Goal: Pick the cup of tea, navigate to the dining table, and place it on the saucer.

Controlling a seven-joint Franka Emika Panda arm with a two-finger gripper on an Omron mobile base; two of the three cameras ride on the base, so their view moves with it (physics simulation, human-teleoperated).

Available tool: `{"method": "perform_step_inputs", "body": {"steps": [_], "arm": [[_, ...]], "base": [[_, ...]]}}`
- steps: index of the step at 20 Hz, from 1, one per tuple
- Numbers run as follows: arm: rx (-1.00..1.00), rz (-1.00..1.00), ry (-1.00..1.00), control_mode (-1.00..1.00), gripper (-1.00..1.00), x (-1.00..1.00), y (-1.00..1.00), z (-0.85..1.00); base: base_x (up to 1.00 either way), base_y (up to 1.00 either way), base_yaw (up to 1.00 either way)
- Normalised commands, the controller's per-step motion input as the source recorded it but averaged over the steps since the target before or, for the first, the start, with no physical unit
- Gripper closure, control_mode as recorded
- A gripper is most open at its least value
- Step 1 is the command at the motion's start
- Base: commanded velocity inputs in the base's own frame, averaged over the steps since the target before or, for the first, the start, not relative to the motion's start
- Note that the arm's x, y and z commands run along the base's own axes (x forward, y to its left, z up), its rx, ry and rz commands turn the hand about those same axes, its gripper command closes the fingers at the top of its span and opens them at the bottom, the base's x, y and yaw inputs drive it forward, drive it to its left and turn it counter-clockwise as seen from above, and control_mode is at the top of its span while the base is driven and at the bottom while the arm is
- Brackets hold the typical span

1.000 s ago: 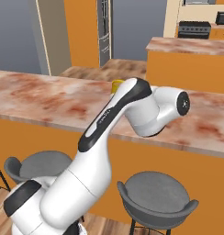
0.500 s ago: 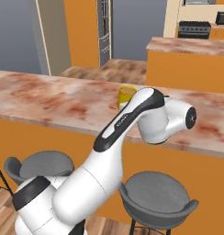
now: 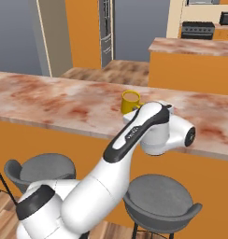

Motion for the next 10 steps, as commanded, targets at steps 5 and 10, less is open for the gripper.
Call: {"method": "perform_step_inputs", "body": {"steps": [5,10], "arm": [[-0.05,0.0,-0.1,-1.0,1.0,0.25,0.0,0.0],[-0.11,0.0,-0.07,-1.0,1.0,0.26,-0.01,0.0]], "base": [[0.0,0.0,0.0],[0.0,0.0,0.0]]}}
